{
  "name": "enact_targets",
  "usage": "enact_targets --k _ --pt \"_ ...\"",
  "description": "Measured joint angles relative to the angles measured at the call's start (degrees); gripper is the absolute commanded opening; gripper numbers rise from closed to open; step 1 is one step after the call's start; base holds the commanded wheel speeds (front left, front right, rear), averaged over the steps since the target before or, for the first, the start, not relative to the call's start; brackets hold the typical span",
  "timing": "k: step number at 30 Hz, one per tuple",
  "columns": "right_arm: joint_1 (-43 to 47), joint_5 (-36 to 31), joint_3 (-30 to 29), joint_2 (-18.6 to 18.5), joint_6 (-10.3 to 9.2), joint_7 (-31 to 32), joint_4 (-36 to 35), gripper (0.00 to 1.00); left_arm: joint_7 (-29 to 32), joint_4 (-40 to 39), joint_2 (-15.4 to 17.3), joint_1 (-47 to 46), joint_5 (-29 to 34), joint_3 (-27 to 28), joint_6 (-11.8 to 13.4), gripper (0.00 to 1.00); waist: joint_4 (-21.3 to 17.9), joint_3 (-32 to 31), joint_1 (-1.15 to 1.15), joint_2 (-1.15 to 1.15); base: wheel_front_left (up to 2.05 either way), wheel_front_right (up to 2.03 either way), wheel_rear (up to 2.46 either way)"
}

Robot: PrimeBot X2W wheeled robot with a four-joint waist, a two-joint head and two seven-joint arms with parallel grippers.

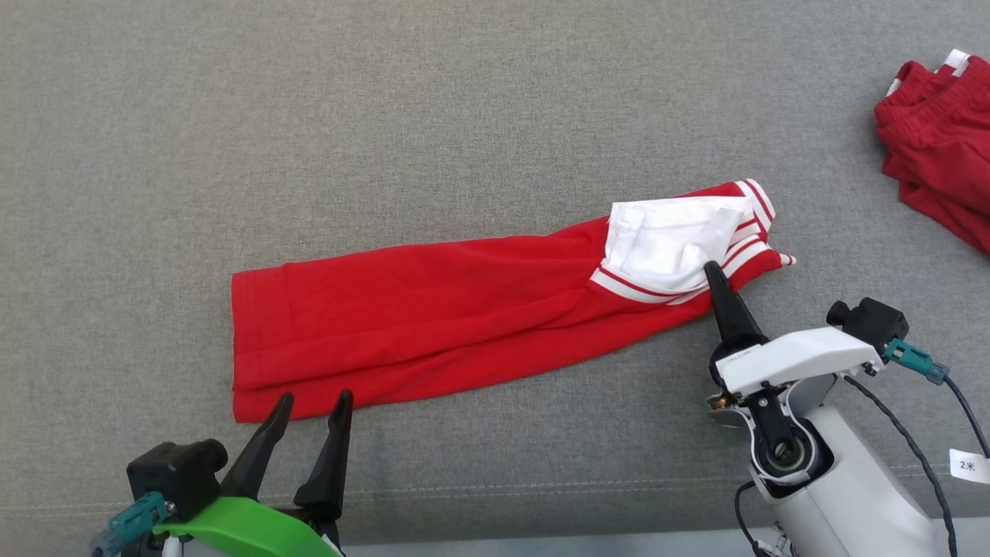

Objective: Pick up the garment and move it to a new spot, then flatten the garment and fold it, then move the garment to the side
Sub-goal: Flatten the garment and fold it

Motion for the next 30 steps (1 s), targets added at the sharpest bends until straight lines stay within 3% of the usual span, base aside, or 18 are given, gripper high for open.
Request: enact_targets --k 6,17,30 --pt "0.0 -2.1 0.3 0.1 0.12 -1.7 -0.2 0.0 -0.5 0.3 -0.1 0.0 0.0 0.0 0.0 1.0 0.0 0.0 0.0 0.0 0.0 0.0 0.0" --pt "-3.1 -26.0 11.0 -9.5 -0.76 -3.4 -4.1 0.0 -1.5 1.3 -1.0 -2.2 -0.3 -0.7 -0.7 1.0 1.7 -0.1 0.0 0.0 0.0 0.0 0.0" --pt "-6.2 -40.8 22.3 -13.7 -1.99 -1.5 -10.6 0.0 -3.5 4.0 -1.8 -3.2 -1.7 -0.9 -0.9 1.0 6.8 -1.7 0.0 0.0 0.0 0.0 0.0"
